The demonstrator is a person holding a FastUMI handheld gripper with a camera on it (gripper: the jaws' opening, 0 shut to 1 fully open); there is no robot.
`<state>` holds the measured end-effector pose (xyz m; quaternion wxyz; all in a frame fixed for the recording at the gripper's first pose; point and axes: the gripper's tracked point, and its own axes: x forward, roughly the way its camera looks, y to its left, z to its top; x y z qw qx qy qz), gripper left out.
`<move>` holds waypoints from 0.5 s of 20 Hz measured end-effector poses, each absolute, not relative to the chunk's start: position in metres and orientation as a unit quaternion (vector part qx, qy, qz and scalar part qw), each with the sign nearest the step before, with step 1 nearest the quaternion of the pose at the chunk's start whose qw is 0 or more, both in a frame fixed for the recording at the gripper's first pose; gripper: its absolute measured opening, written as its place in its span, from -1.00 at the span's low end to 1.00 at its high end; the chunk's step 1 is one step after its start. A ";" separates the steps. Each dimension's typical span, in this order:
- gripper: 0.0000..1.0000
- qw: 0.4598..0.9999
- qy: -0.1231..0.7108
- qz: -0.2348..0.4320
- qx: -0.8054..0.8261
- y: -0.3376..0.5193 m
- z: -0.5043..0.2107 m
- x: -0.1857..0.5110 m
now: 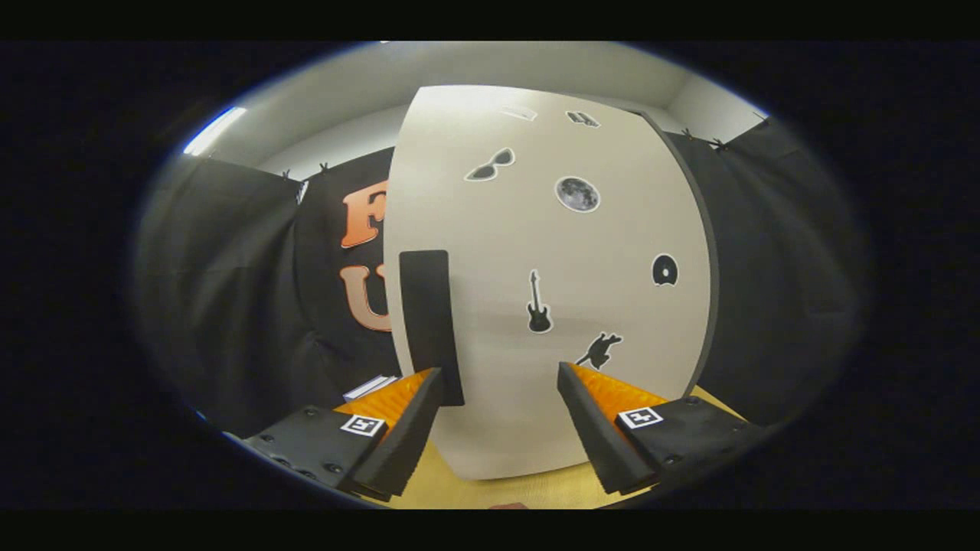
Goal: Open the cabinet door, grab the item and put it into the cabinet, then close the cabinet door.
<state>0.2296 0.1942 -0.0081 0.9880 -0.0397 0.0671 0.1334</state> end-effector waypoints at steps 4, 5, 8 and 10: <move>0.91 0.987 0.074 0.133 -0.050 0.201 -0.010 0.242; 0.91 0.987 0.076 0.132 -0.050 0.203 -0.010 0.244; 0.91 0.987 0.079 0.130 -0.046 0.206 -0.011 0.248; 0.91 0.987 0.081 0.129 -0.045 0.207 -0.011 0.250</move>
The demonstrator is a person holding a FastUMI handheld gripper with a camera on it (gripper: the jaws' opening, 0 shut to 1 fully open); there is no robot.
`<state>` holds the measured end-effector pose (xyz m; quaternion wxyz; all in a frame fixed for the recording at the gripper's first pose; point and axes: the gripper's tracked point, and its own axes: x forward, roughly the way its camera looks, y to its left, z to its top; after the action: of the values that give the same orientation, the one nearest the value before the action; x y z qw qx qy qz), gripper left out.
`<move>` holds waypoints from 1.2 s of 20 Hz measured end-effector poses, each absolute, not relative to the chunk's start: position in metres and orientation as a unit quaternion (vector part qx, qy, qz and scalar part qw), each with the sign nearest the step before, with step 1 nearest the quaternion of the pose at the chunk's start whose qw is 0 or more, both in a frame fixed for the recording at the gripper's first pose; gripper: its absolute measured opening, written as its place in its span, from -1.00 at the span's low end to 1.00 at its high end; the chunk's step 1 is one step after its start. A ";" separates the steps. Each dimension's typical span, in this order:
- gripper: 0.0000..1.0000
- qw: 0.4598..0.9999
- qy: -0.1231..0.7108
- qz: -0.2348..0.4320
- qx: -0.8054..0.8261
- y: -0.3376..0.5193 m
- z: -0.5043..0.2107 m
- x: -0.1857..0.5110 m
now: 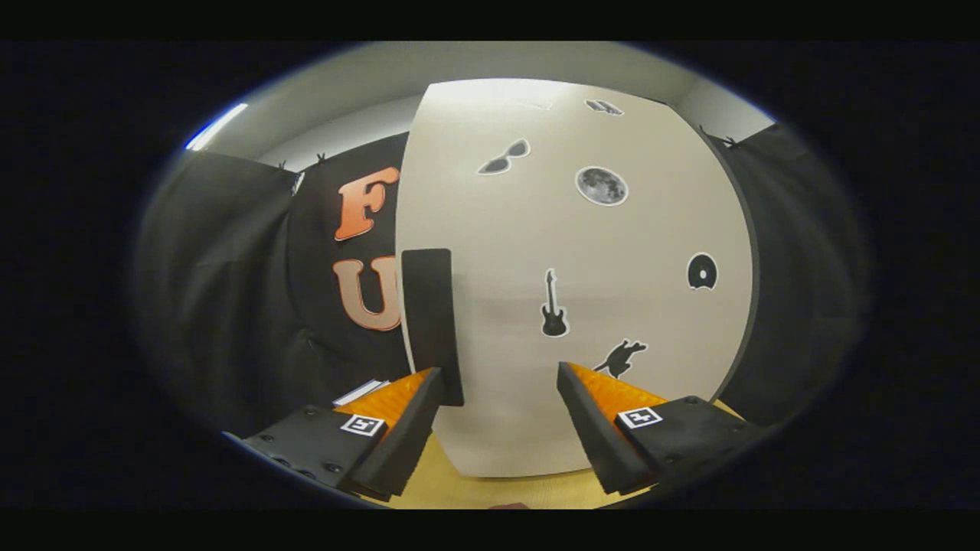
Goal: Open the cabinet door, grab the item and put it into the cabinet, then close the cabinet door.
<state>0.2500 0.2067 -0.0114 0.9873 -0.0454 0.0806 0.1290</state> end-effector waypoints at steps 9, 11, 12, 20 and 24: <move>0.90 0.989 0.074 0.118 -0.057 0.212 -0.011 0.264; 0.90 0.988 0.078 0.120 -0.056 0.213 -0.011 0.265; 0.89 0.988 0.077 0.122 -0.054 0.213 -0.010 0.263; 0.89 0.989 0.077 0.116 -0.048 0.204 -0.009 0.254; 0.89 0.989 0.070 0.123 -0.049 0.199 -0.001 0.230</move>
<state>0.2299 0.1993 -0.0011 0.9886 -0.0491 0.0702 0.1235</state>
